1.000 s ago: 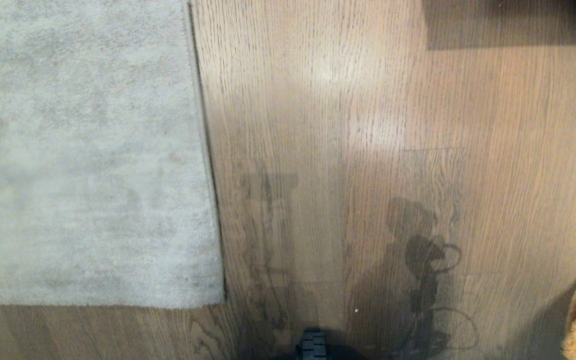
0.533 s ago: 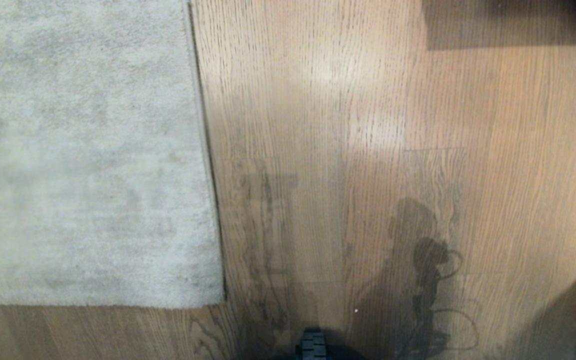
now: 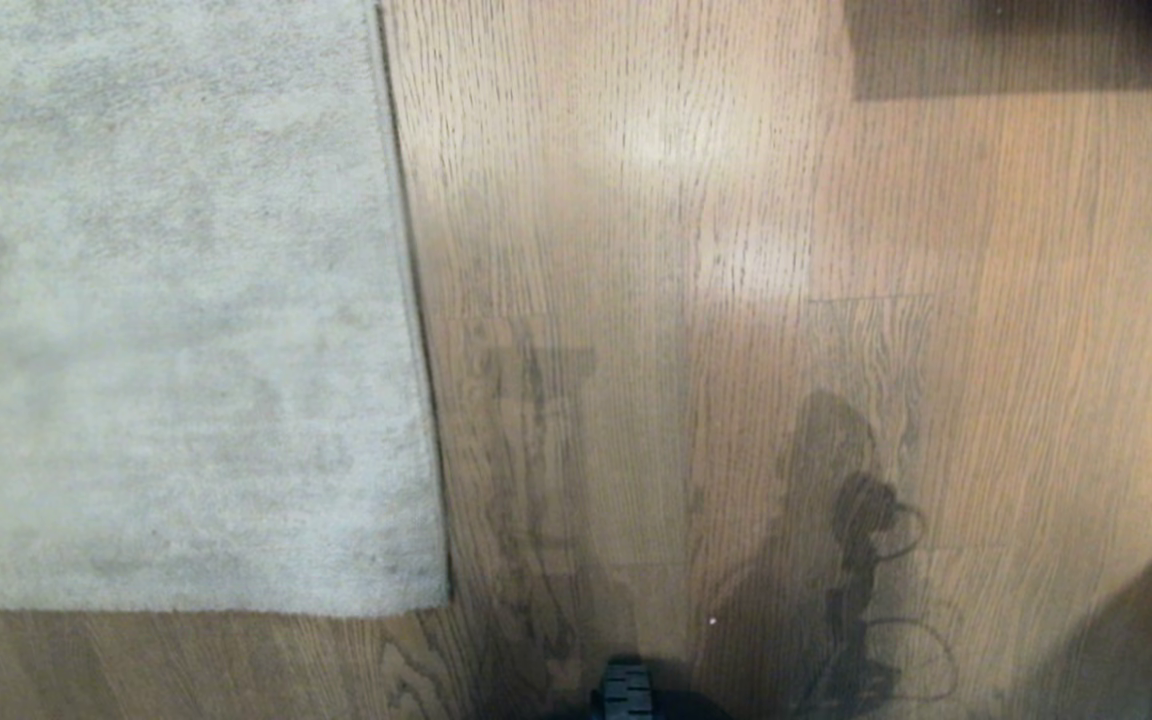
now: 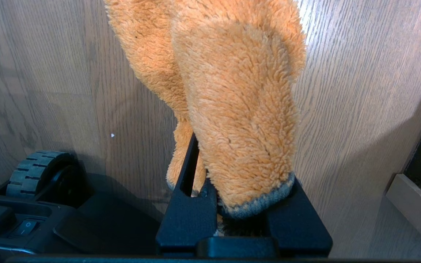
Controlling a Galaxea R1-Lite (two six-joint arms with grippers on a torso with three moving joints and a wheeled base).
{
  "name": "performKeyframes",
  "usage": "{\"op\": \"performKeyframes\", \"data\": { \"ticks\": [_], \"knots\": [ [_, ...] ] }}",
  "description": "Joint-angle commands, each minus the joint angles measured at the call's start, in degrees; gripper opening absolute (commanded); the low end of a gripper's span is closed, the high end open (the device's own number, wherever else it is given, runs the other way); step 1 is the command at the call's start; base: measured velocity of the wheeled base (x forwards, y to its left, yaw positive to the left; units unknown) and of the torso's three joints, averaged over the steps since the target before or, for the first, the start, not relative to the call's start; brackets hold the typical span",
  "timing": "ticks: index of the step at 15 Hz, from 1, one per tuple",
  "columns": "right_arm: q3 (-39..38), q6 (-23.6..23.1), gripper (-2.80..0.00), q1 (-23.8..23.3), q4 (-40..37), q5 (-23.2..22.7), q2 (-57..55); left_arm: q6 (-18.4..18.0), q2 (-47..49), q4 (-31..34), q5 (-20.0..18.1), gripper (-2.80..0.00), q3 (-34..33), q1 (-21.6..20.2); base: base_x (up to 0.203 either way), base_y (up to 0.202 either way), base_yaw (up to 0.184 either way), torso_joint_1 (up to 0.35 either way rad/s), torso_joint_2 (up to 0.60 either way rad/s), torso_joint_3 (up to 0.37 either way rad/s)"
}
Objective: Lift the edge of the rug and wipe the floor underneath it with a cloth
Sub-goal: Lift up the carpet
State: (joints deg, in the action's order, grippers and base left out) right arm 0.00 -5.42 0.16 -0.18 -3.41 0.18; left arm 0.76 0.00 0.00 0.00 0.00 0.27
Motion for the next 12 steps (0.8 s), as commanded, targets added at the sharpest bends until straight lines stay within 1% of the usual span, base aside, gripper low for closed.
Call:
{"op": "performKeyframes", "data": {
  "ticks": [1, 12],
  "knots": [
    [0.00, -0.02, -2.80, 0.02, 0.01, -0.02, -0.18, 0.03, 0.00, 0.00, 0.00, -2.80, 0.00, 0.00, 0.000, 0.000, 0.000, 0.000, 0.00, 0.000],
    [0.00, -0.02, -2.80, 0.02, 0.01, -0.02, -0.18, 0.03, 0.00, 0.00, 0.00, -2.80, 0.00, 0.00, 0.000, 0.000, 0.000, 0.000, 0.00, 0.000]
  ]
}}
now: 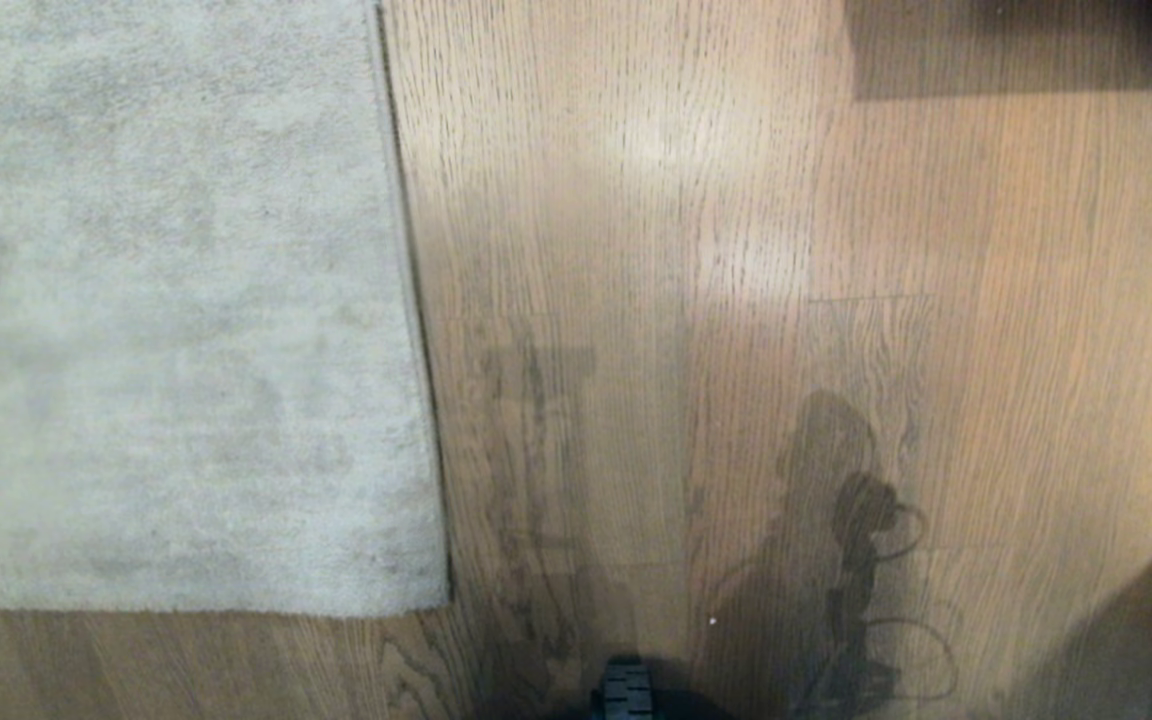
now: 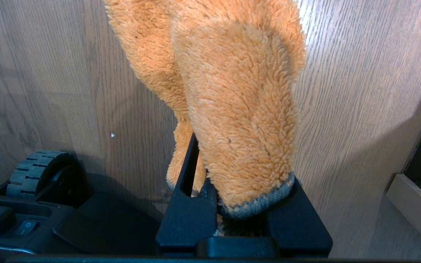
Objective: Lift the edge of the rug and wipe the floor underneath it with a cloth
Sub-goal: Lift up the carpet
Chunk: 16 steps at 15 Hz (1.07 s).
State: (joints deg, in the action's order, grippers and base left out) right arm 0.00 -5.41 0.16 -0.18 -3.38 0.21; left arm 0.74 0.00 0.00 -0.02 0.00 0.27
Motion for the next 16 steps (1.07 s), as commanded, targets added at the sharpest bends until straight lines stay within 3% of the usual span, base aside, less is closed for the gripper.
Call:
{"op": "performKeyframes", "data": {
  "ticks": [1, 16],
  "knots": [
    [0.00, -0.04, -2.80, 0.02, 0.01, -0.05, -0.21, 0.05, 0.00, 0.00, 0.02, -2.80, 0.00, 0.00, 0.000, 0.000, 0.000, 0.000, 0.00, 0.000],
    [0.00, -0.04, -2.80, 0.02, 0.01, -0.05, -0.21, 0.05, 0.00, 0.00, 0.02, -2.80, 0.00, 0.00, 0.000, 0.000, 0.000, 0.000, 0.00, 0.000]
  ]
}}
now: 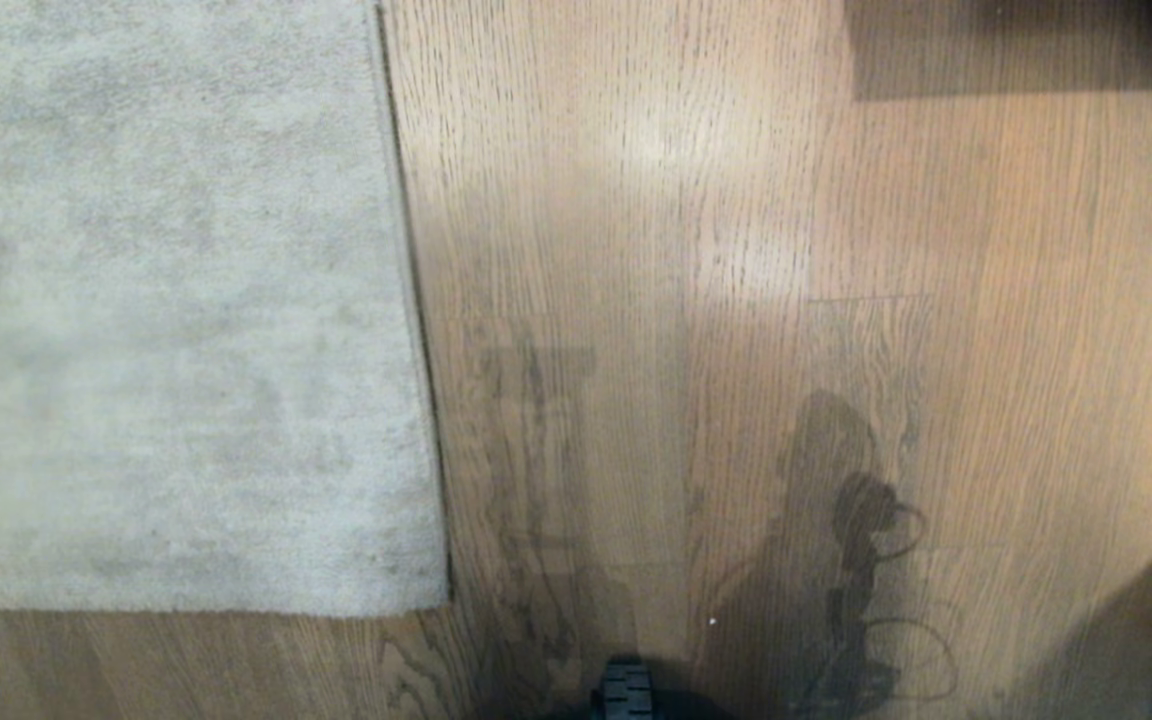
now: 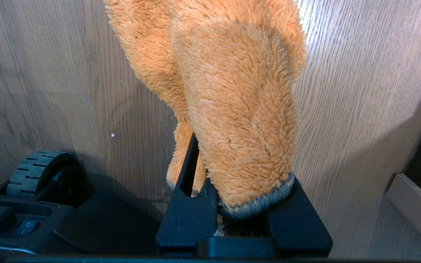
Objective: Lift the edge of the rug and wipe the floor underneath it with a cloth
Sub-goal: Lift up the carpet
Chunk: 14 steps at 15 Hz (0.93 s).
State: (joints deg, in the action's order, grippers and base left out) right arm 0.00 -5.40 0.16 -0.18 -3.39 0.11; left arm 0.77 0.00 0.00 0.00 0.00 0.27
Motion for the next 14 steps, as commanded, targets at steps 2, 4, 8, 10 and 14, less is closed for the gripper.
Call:
{"op": "performKeyframes", "data": {
  "ticks": [2, 4, 8, 10, 14],
  "knots": [
    [0.00, -0.05, -2.80, 0.02, 0.01, -0.04, -0.11, 0.02, 0.00, 0.00, 0.00, -2.80, 0.00, 0.00, 0.000, 0.000, 0.000, 0.000, 0.00, 0.000],
    [0.00, -0.05, -2.80, 0.02, 0.01, -0.04, -0.11, 0.02, 0.00, 0.00, 0.00, -2.80, 0.00, 0.00, 0.000, 0.000, 0.000, 0.000, 0.00, 0.000],
    [0.00, -0.05, -2.80, 0.02, 0.01, -0.04, -0.11, 0.02, 0.00, -0.09, 0.00, -2.80, 0.00, 0.00, 0.000, 0.000, 0.000, 0.000, 0.00, 0.000],
    [0.00, -0.05, -2.80, 0.02, 0.01, -0.04, -0.11, 0.02, 0.00, -0.09, 0.00, -2.80, 0.00, 0.00, 0.000, 0.000, 0.000, 0.000, 0.00, 0.000],
    [0.00, -0.05, -2.80, 0.02, 0.01, -0.04, -0.11, 0.11, 0.00, -0.02, 0.00, -2.80, 0.00, 0.00, 0.000, 0.000, 0.000, 0.000, 0.00, 0.000]
  ]
}}
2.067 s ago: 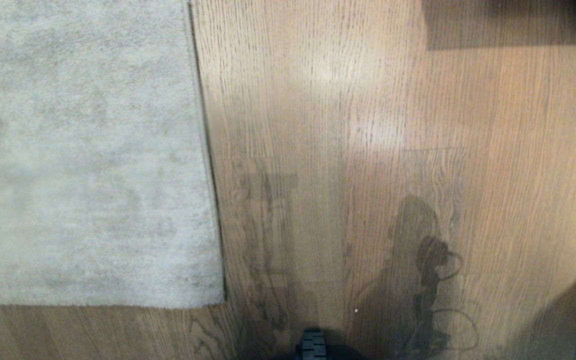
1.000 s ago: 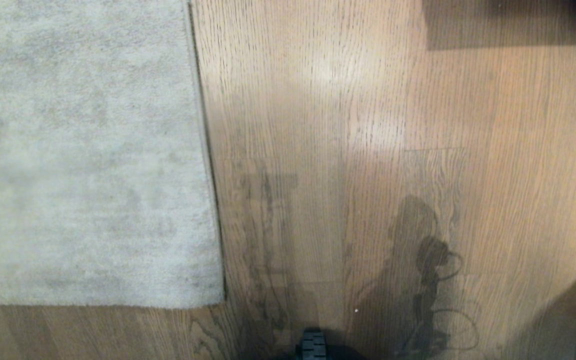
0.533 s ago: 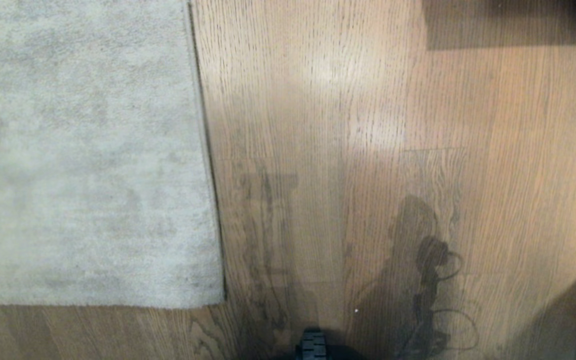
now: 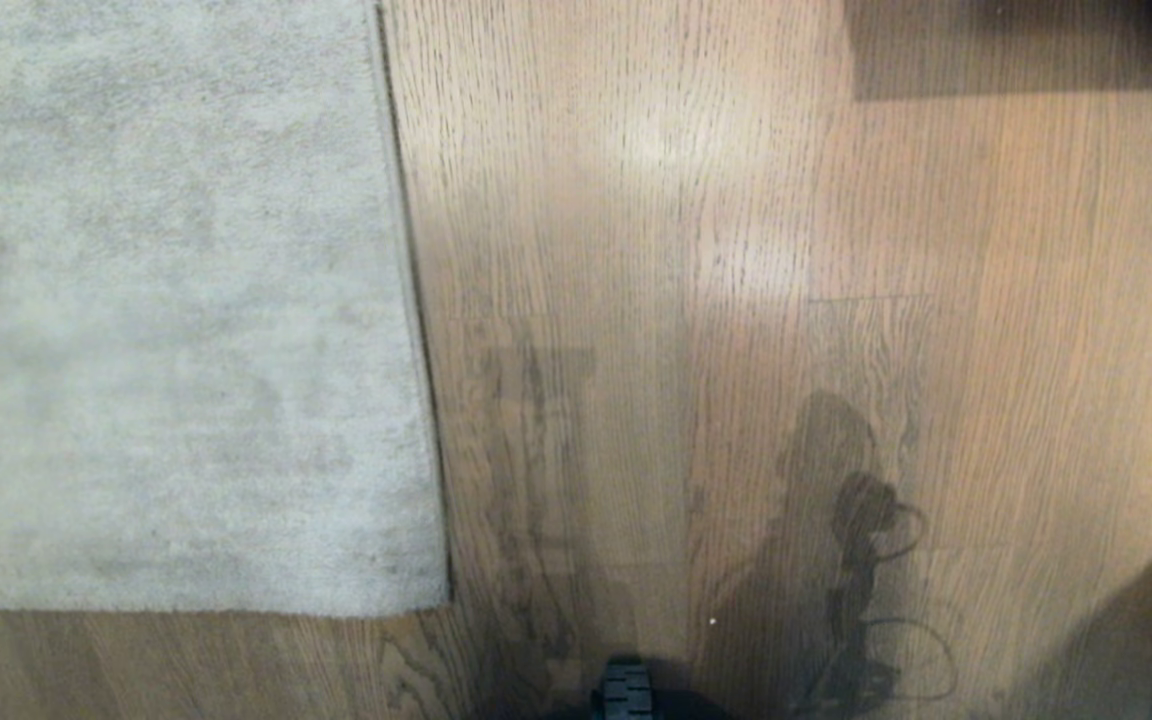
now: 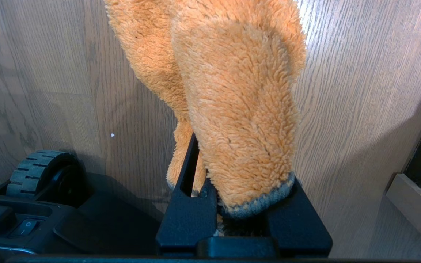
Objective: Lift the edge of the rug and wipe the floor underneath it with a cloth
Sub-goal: Lift up the carpet
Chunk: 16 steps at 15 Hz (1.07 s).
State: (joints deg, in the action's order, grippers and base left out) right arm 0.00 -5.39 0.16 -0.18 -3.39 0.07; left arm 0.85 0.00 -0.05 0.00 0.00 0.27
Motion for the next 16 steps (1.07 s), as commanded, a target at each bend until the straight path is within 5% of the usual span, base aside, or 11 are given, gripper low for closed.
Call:
{"op": "performKeyframes", "data": {
  "ticks": [1, 9, 16],
  "knots": [
    [0.00, -0.06, -2.80, 0.02, 0.01, -0.04, -0.07, 0.03, 0.00, 0.05, 0.00, -2.80, 0.00, 0.00, 0.000, 0.000, 0.000, 0.000, 0.00, 0.000],
    [0.00, -0.06, -2.80, 0.02, 0.01, -0.04, -0.07, -0.37, 0.84, 0.93, 0.03, -2.80, 0.53, 0.00, 0.000, 0.000, 0.000, 0.000, 0.00, 0.000],
    [0.00, -0.06, -2.80, 0.02, 0.01, -0.04, -0.07, -0.15, 19.24, 2.38, -2.67, -2.80, 11.44, 5.22, 0.000, 0.000, 0.000, 0.000, 0.00, 0.000]
  ]
}}
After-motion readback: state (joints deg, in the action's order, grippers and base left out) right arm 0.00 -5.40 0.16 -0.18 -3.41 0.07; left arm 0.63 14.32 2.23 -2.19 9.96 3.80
